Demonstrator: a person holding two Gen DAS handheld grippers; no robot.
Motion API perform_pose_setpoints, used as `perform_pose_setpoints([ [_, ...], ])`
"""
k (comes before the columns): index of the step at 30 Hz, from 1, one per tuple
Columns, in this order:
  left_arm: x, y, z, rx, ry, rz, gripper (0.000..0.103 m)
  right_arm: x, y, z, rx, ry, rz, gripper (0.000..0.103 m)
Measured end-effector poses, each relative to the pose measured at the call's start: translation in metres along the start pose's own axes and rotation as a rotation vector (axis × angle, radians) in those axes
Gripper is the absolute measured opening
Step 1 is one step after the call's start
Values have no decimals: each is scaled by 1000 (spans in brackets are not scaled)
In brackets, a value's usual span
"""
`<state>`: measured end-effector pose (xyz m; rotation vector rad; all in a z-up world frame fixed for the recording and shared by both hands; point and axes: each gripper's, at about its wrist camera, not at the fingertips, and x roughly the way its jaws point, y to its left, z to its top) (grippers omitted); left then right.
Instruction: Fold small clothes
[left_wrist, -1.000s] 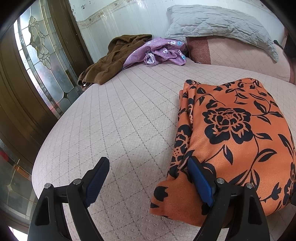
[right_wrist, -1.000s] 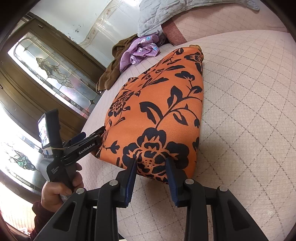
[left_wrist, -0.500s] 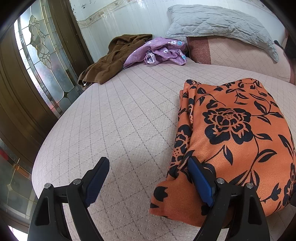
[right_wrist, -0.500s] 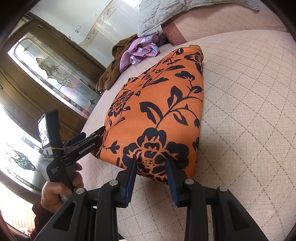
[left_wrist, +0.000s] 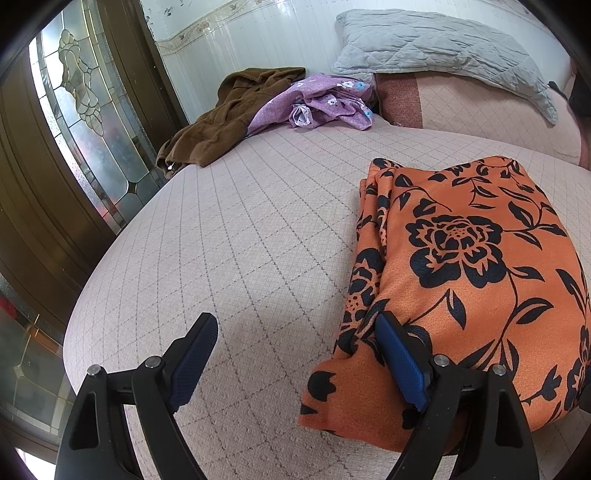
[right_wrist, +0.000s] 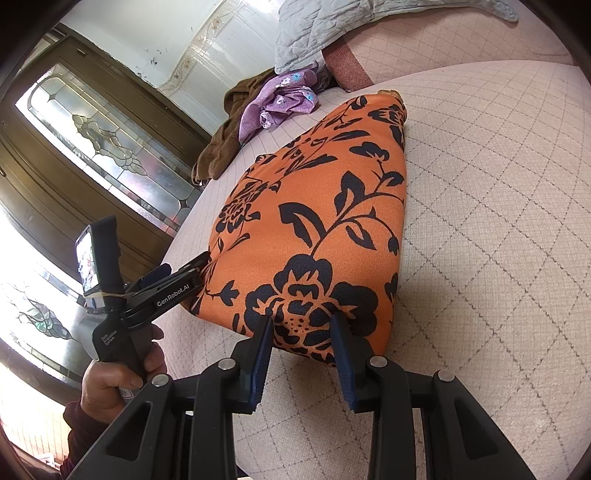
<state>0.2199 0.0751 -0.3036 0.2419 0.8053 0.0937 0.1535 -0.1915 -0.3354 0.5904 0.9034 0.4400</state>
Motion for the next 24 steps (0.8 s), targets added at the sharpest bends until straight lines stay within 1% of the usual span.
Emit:
perform_pose_setpoints([
  [5, 0, 0, 1, -8, 8, 3, 88, 0, 0, 0, 0, 4, 0, 37],
  [8, -6, 4, 10, -11, 14, -8, 88, -2, 3, 7, -1, 33, -9, 36],
  [9, -11, 7, 14, -27, -4, -16, 88, -5, 5, 11, 4, 46, -5, 36],
  [11, -22, 17, 22, -74, -60, -19, 88, -11, 8, 19, -1, 44, 12, 37],
  [13, -30, 23, 30, -101, -100, -37, 88, -20, 14, 32, -29, 10, 0, 37],
  [14, -30, 22, 32, -99, -104, -44, 88, -22, 16, 39, -38, -6, -12, 37],
  [16, -27, 15, 37, -81, -92, -45, 88, -24, 15, 59, -45, -31, -35, 37],
  [19, -15, -2, 40, -17, -47, -39, 88, -15, 10, 93, -52, -58, -76, 37],
  [22, 4, -18, 34, 45, 34, -20, 88, 9, -2, 122, -29, -33, -97, 37],
  [24, 7, -21, 30, 50, 38, -27, 88, 27, -13, 129, -5, -3, -82, 37],
])
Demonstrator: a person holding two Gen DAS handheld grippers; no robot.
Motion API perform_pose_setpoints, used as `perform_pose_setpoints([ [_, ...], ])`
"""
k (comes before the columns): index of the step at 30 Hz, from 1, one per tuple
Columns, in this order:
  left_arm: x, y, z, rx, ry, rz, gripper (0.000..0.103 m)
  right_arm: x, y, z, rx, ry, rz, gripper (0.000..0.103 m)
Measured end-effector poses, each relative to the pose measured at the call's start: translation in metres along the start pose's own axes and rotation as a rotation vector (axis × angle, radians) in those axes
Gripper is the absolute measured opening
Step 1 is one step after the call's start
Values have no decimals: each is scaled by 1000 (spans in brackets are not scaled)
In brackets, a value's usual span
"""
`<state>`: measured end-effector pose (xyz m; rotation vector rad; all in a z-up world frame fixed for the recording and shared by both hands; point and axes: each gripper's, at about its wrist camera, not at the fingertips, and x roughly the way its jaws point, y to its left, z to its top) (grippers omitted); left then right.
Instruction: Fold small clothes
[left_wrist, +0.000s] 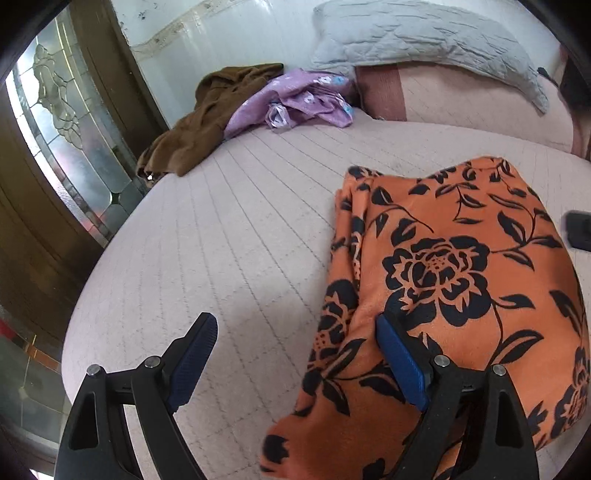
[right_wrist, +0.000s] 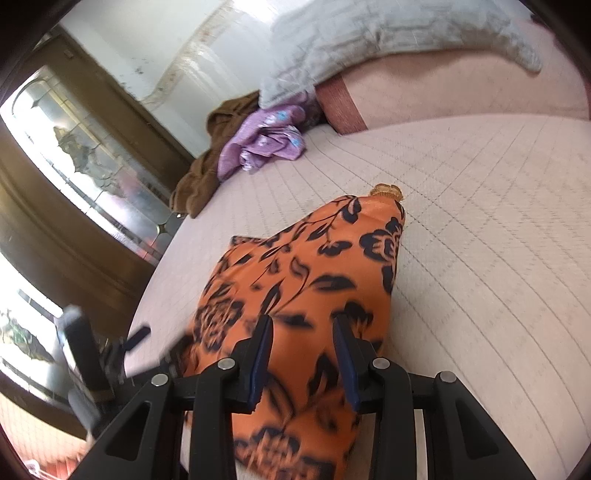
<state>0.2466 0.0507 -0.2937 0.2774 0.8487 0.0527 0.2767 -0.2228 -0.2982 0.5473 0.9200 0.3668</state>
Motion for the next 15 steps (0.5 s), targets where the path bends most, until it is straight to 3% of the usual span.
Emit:
perform_pose_setpoints([
  [2, 1, -2, -1, 10, -10, 3, 90, 29, -11, -3, 26, 67, -24, 39],
  [4, 1, -2, -2, 5, -7, -2, 90, 36, -14, -9, 15, 54, -35, 39],
  [7, 0, 3, 1, -14, -6, -13, 90, 25, -5, -7, -17, 45, -58, 40],
  [11, -7, 8, 4, -30, -43, -17, 90, -1, 4, -14, -34, -9, -39, 58],
  [15, -22, 13, 5, -49, -106, -13, 90, -31, 10, -26, -37, -52, -44, 58],
])
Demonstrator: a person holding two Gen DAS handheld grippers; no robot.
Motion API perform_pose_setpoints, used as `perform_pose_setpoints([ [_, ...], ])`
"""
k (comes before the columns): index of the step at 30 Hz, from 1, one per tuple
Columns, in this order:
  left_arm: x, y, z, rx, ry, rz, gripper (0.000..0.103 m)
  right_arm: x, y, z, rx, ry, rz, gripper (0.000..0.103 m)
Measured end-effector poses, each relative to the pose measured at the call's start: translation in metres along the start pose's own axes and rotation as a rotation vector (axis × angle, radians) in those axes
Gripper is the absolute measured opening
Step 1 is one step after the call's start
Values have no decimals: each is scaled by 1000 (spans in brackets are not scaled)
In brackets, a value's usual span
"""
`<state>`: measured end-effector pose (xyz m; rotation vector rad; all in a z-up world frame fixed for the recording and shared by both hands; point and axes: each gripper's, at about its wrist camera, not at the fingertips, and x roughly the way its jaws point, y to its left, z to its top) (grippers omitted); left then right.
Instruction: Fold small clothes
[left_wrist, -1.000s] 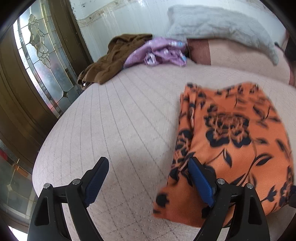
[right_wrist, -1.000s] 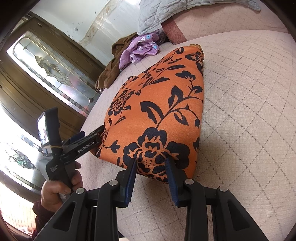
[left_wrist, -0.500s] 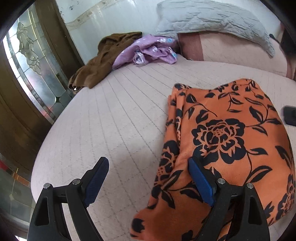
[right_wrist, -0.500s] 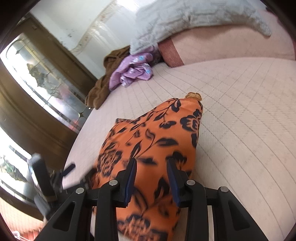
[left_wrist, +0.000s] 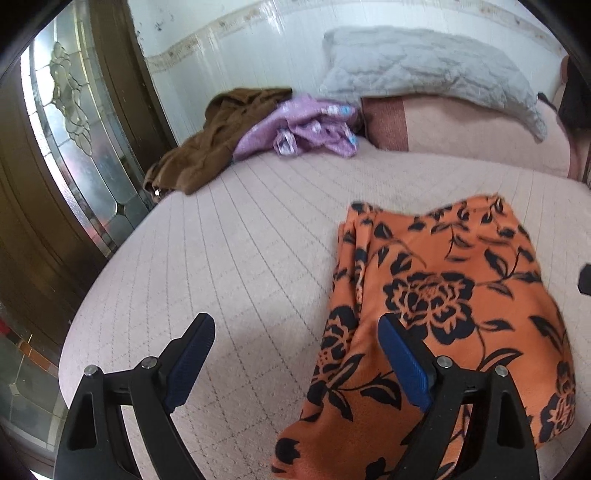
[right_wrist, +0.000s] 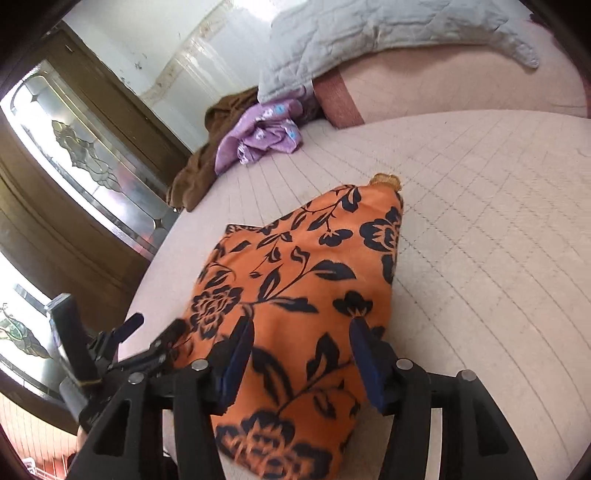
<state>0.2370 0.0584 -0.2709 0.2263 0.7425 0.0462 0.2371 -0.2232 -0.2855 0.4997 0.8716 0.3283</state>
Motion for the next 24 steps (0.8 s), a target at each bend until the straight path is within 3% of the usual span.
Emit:
perform_pose_setpoints([
  [9, -12, 1, 4, -31, -28, -22, 90, -31, -2, -19, 34, -25, -12, 68],
  [16, -10, 0, 5, -33, -23, -23, 90, -18, -29, -24, 136, 24, -10, 70],
  [24, -7, -5, 9, -33, -12, -39, 90, -2, -30, -25, 140, 59, -1, 70],
])
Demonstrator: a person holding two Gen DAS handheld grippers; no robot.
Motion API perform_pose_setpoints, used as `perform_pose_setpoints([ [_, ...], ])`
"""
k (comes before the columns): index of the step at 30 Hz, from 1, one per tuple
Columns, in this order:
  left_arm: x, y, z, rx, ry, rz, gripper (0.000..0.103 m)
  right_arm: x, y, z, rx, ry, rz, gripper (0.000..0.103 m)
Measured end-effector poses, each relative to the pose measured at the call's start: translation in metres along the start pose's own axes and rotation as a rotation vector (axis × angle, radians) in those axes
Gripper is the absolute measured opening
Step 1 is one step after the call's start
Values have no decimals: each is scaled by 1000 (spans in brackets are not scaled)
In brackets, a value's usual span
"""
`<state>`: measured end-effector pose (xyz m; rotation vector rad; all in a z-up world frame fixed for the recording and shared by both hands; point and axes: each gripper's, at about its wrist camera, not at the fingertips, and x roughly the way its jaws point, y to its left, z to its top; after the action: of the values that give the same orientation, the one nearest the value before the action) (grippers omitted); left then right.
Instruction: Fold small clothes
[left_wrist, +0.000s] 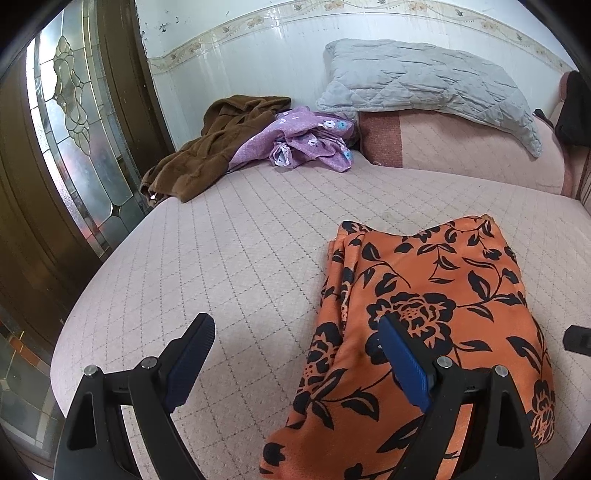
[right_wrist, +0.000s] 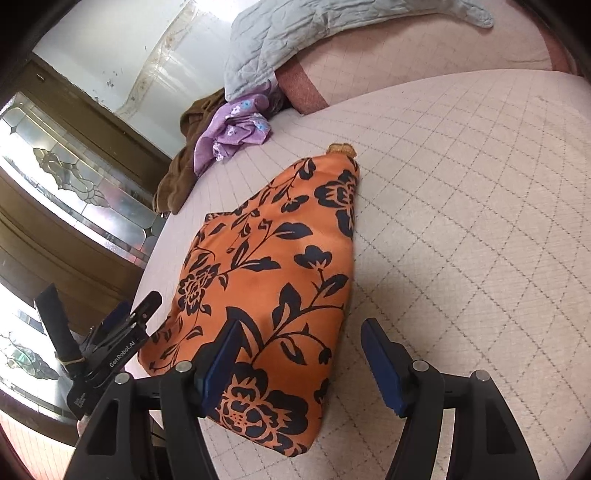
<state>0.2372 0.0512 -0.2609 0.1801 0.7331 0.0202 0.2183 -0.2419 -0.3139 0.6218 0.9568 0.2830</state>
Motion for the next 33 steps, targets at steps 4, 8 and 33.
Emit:
perform_pose_setpoints([
  [4, 5, 0, 1, 2, 17, -8, 90, 7, -2, 2, 15, 12, 7, 71],
  [8, 15, 7, 3, -33, 81, -149, 90, 12, -7, 5, 50, 19, 17, 73],
  [33, 101, 23, -7, -241, 520, -687, 90, 62, -44, 10, 303, 82, 260, 82],
])
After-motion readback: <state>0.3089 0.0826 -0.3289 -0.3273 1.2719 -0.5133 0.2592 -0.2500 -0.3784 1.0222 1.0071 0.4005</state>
